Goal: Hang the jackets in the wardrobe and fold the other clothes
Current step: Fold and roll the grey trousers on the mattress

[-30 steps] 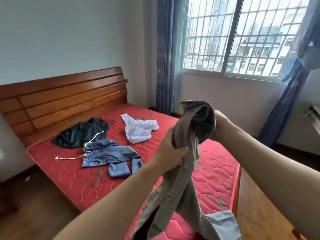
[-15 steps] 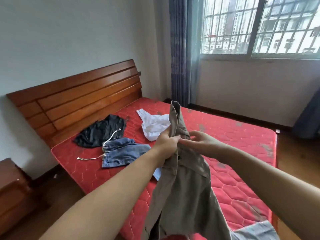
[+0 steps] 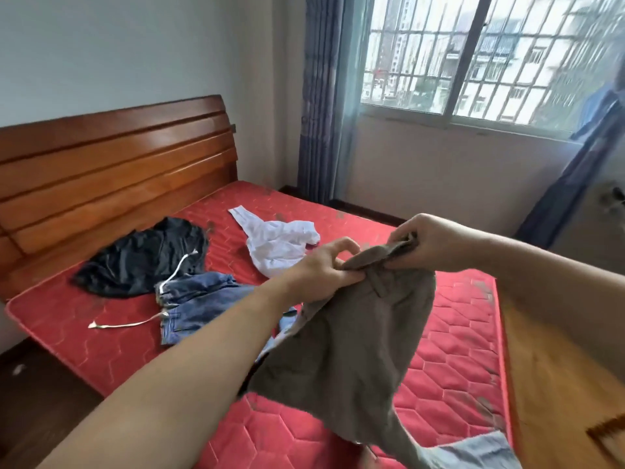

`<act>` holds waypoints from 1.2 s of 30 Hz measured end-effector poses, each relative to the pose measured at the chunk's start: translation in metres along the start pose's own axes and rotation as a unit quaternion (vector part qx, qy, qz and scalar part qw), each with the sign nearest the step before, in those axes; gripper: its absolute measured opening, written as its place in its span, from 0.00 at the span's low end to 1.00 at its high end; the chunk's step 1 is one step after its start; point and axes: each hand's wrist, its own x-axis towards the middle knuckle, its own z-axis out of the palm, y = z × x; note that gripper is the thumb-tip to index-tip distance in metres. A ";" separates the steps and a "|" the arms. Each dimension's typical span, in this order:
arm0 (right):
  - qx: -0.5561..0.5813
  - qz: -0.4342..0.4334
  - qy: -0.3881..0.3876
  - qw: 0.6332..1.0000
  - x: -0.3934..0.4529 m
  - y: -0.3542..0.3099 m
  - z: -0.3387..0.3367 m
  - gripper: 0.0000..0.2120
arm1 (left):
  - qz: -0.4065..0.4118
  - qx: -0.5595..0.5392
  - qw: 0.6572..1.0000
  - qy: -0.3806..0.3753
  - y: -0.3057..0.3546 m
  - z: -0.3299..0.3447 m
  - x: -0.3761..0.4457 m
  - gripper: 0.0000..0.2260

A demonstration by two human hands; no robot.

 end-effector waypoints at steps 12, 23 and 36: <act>-0.214 -0.008 0.240 0.947 -0.102 -0.006 -0.057 0.14 | -0.044 0.334 0.942 0.003 -0.037 -0.051 -0.007 0.12; -0.265 0.143 0.157 0.941 -0.259 -0.033 -0.063 0.15 | 0.160 0.536 0.824 0.094 0.149 -0.034 -0.072 0.08; -0.250 0.168 0.306 0.903 -0.289 -0.080 -0.104 0.18 | 0.192 0.578 0.767 0.202 0.249 -0.026 -0.118 0.10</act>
